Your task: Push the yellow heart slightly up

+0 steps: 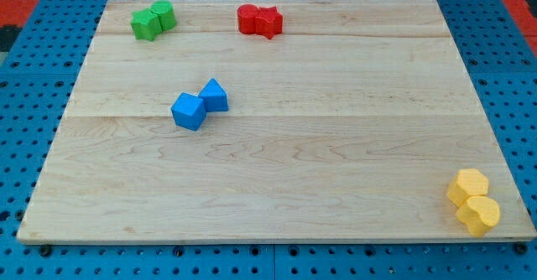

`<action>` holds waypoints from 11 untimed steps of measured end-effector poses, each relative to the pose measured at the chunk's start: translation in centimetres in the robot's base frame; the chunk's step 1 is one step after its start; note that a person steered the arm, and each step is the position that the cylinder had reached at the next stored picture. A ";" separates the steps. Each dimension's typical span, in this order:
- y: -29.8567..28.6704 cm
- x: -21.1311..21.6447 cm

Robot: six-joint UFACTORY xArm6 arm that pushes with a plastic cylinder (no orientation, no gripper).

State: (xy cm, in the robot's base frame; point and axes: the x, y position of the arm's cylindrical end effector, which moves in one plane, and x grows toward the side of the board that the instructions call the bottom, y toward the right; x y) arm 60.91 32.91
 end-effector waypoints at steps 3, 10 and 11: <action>-8.9 -0.3; -14.7 -3.0; -6.1 -2.9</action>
